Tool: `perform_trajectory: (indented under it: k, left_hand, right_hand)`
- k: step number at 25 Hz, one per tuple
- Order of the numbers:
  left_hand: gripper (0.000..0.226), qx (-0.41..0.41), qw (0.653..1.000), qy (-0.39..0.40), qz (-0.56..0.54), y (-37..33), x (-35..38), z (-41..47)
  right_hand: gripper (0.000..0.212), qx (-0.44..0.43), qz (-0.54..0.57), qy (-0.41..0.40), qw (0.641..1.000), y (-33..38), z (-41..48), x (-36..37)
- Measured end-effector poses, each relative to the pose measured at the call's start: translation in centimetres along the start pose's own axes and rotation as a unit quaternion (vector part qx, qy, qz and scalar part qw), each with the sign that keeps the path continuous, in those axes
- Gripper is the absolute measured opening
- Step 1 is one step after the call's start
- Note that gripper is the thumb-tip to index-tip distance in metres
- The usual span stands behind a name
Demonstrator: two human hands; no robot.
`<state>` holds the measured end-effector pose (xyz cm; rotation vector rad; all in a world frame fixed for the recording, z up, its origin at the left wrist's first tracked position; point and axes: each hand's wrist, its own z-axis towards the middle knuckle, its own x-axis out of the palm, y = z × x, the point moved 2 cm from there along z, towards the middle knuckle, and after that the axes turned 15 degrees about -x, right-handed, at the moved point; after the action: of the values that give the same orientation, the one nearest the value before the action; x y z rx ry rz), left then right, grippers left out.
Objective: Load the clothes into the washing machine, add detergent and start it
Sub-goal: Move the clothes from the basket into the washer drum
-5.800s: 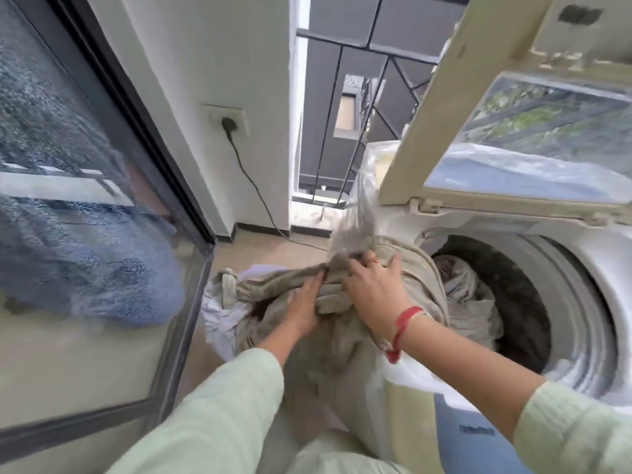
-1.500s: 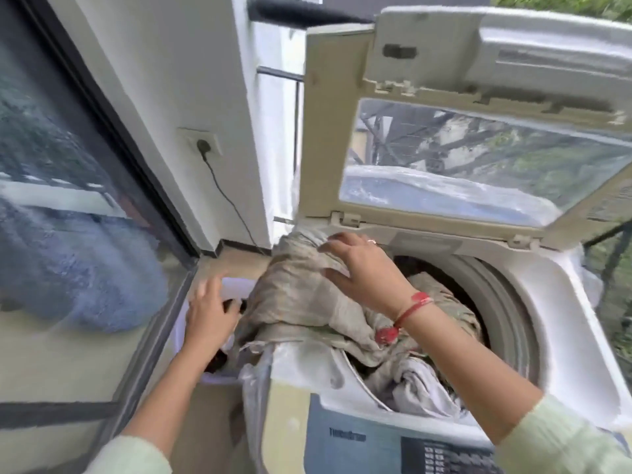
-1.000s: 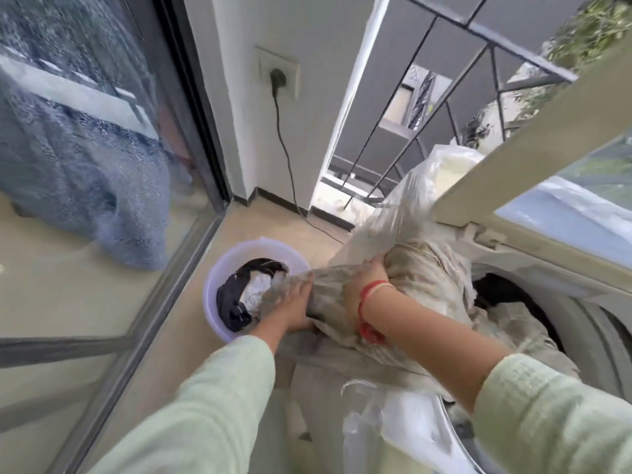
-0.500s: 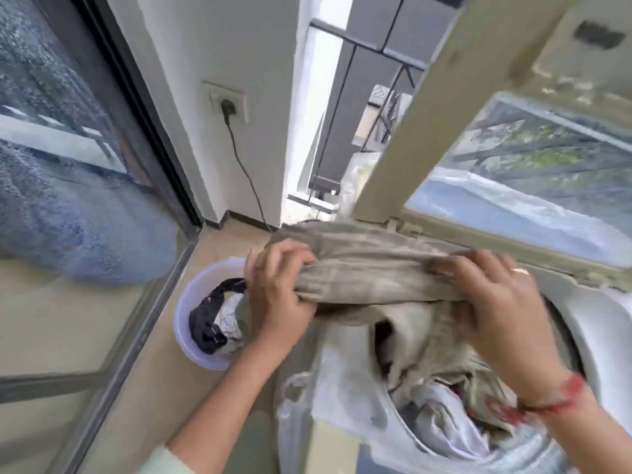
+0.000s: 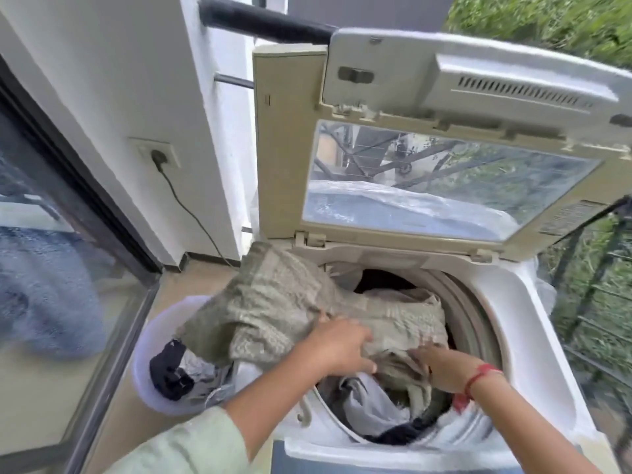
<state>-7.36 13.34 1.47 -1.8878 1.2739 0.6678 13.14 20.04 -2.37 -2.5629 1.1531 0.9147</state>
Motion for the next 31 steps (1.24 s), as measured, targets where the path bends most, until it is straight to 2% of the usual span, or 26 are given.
perform_trajectory:
  k: [1, 3, 4, 5, 6, 7, 9, 11, 13, 14, 15, 17, 19, 20, 21, 22, 24, 26, 28, 29, 30, 31]
  left_hand:
    - [0.049, 0.027, 0.993, -0.074, -0.091, 1.6, -0.7, -1.4]
    - [0.041, 0.036, 0.922, -0.299, -0.243, 6.7, -2.5, -4.2]
    - [0.041, 0.001, 0.882, -0.393, -0.261, 10.1, -2.7, -5.1]
    - [0.047, -0.061, 0.859, -0.443, -0.250, 14.0, -2.5, -5.6]
    - [0.057, -0.145, 0.858, -0.440, -0.222, 17.8, -1.8, -5.6]
    - [0.067, -0.242, 0.870, -0.385, -0.192, 21.9, -0.4, -5.2]
    - [0.082, -0.378, 0.881, -0.238, -0.154, 28.2, 3.4, -4.4]
    - [0.093, -0.403, 0.893, -0.150, -0.135, 31.8, 6.6, -3.9]
    - [0.107, -0.374, 0.909, -0.099, -0.155, 33.1, 8.9, -3.1]
    - [0.114, -0.345, 0.920, -0.081, -0.168, 32.8, 9.6, -2.5]
    - [0.120, -0.313, 0.930, -0.065, -0.180, 32.2, 10.1, -1.8]
    - [0.123, -0.259, 0.945, -0.038, -0.198, 30.2, 10.7, -0.3]
    - [0.108, -0.214, 0.940, -0.042, -0.261, 27.7, 10.4, 1.2]
    - [0.087, -0.190, 0.924, -0.064, -0.326, 26.3, 9.8, 1.5]
    - [0.058, -0.171, 0.896, -0.112, -0.393, 25.0, 8.7, 1.5]
    - [0.041, -0.165, 0.867, -0.165, -0.441, 23.8, 7.1, 0.8]
    - [0.044, -0.144, 0.812, -0.294, -0.483, 21.6, 3.6, -1.4]
    - [0.055, -0.052, 0.774, -0.423, -0.469, 17.9, -0.3, -4.2]
    - [0.064, 0.065, 0.777, -0.494, -0.385, 11.5, -3.9, -6.0]
    - [0.067, 0.108, 0.786, -0.506, -0.338, 7.8, -5.1, -6.2]
    - [0.070, 0.136, 0.802, -0.508, -0.283, 4.3, -5.6, -5.6]
    - [0.073, 0.140, 0.825, -0.503, -0.215, 1.1, -5.4, -4.3]
  right_hand:
    - [0.039, -0.002, -0.013, -0.084, 0.996, 1.6, 0.2, -1.9]
    - [0.032, -0.037, -0.045, -0.313, 0.948, 5.2, 0.4, -6.4]
    - [0.037, -0.086, -0.028, -0.408, 0.909, 8.0, 0.1, -8.6]
    - [0.048, -0.147, -0.001, -0.468, 0.872, 11.3, 0.1, -10.4]
    - [0.062, -0.199, 0.000, -0.495, 0.845, 15.0, 0.3, -12.4]
    - [0.075, -0.236, -0.036, -0.483, 0.842, 19.1, 1.3, -13.7]
    - [0.092, -0.251, -0.159, -0.382, 0.875, 26.4, 4.7, -14.7]
    - [0.097, -0.183, -0.292, -0.227, 0.911, 30.3, 9.0, -13.9]
    - [0.085, -0.073, -0.376, -0.097, 0.919, 30.8, 11.6, -13.1]
    - [0.073, -0.048, -0.389, -0.068, 0.917, 30.5, 11.7, -13.0]
    - [0.059, -0.053, -0.385, -0.075, 0.918, 30.1, 11.4, -12.9]
    - [0.034, -0.107, -0.324, -0.151, 0.928, 29.3, 10.1, -12.9]
    - [0.026, -0.172, -0.226, -0.230, 0.931, 28.6, 7.9, -13.2]
    - [0.025, -0.206, -0.181, -0.268, 0.924, 27.8, 6.7, -13.1]
    - [0.027, -0.234, -0.131, -0.314, 0.911, 26.7, 5.5, -13.1]
    - [0.031, -0.246, -0.073, -0.359, 0.897, 24.9, 4.0, -13.0]
    - [0.046, -0.234, 0.064, -0.457, 0.856, 20.0, 0.2, -12.4]
    - [0.066, -0.193, 0.178, -0.560, 0.786, 14.3, -4.4, -11.1]
    - [0.073, -0.118, 0.214, -0.656, 0.714, 9.2, -8.7, -9.8]
    - [0.073, -0.075, 0.184, -0.695, 0.691, 7.2, -10.4, -9.0]
    - [0.070, -0.034, 0.135, -0.721, 0.679, 5.5, -11.6, -8.1]
    - [0.068, -0.002, 0.083, -0.720, 0.689, 3.8, -11.5, -6.9]
